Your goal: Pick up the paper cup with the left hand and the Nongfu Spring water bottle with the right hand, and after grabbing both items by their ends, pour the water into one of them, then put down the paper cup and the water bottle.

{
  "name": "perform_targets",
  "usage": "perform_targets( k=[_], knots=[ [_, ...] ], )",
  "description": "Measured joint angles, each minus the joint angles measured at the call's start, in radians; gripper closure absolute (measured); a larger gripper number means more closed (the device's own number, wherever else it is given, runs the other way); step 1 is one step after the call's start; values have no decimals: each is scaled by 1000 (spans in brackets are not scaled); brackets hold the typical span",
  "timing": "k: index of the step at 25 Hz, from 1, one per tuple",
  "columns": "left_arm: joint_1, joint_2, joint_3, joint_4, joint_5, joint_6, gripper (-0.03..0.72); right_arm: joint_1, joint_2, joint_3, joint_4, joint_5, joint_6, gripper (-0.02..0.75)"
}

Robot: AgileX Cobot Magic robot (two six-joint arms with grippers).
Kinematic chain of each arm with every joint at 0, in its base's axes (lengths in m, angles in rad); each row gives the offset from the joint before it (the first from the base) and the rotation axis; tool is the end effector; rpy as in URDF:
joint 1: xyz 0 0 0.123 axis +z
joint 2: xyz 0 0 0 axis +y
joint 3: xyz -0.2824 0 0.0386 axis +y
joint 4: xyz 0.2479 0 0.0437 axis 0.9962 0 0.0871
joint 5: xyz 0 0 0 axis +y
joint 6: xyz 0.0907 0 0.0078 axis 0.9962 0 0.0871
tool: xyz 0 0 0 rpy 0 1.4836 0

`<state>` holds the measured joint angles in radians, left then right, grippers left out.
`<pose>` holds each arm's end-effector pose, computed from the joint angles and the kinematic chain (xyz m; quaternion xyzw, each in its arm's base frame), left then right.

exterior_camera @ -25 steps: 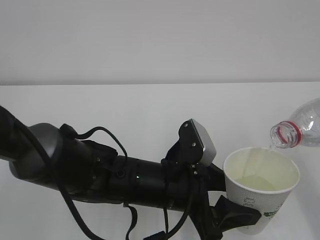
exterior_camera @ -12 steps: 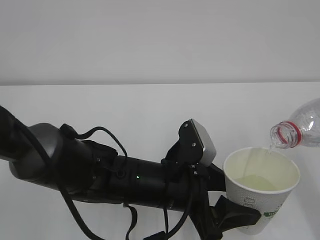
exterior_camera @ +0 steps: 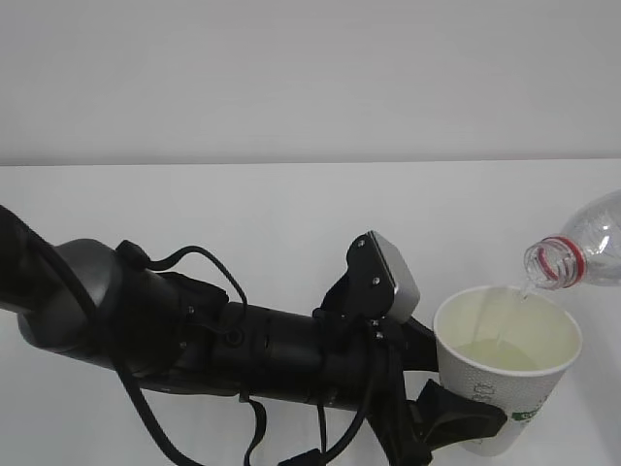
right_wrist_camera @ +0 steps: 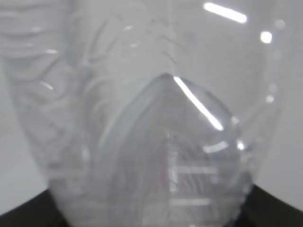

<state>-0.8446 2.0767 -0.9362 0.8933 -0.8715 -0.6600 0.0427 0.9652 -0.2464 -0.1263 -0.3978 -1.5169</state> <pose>0.2122 -0.3206 0.1148 0.4873 0.6509 -0.4500 0.3695 0.1743 0.0119 0.2254 -0.5939 0.5141 -0.4283 0.4467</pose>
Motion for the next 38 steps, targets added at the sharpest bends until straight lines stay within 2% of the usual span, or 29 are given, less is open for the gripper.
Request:
perform_targets(
  k=[38],
  knots=[
    [0,0,0,0,0,0,202,0,0,0,2,0,-6,307]
  ],
)
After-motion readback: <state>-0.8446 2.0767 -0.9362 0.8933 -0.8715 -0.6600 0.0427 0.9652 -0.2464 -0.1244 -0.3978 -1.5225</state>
